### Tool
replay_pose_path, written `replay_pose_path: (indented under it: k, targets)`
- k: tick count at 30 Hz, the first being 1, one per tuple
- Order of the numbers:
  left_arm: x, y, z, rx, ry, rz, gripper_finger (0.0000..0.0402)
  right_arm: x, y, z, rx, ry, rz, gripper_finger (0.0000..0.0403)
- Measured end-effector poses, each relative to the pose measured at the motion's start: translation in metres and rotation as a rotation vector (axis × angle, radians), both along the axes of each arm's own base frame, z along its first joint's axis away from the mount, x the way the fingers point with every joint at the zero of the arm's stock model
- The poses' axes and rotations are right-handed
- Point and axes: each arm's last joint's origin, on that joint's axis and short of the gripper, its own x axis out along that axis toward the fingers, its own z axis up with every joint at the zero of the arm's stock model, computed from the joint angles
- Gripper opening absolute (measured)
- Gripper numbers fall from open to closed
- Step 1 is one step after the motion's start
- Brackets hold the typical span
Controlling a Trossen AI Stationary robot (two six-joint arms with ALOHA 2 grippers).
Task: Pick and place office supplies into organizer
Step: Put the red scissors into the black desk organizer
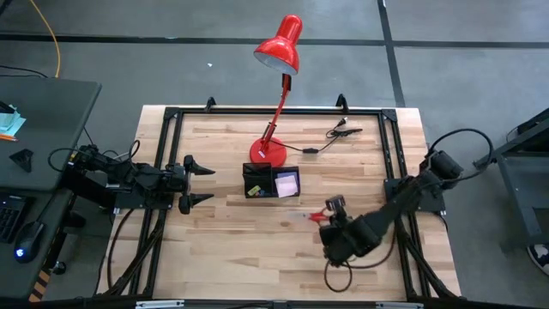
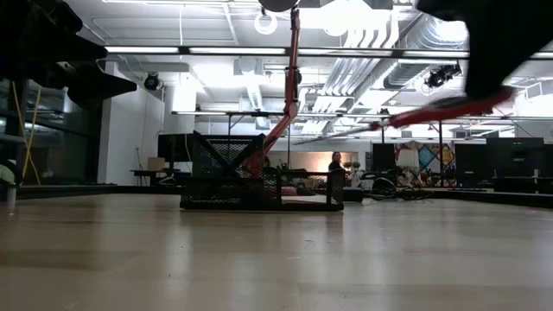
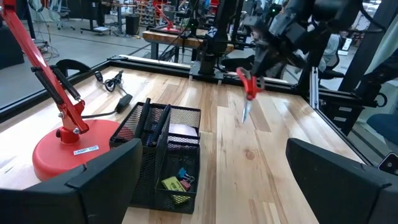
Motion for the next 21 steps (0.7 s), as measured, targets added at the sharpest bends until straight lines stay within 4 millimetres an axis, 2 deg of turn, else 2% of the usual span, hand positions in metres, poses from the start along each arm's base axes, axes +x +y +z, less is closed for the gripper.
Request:
replay_pose_path:
  k: [14,21]
  targets:
    - [0.000,0.000,0.000,0.000,0.000,0.000,0.0381,0.049,-0.061,0.058,-0.120,-0.030,0.076,0.0005]
    - [0.000,0.000,0.000,0.000,0.000,0.000,0.0381,0.065,-0.100,0.071,-0.152,-0.011,0.079,0.0006]
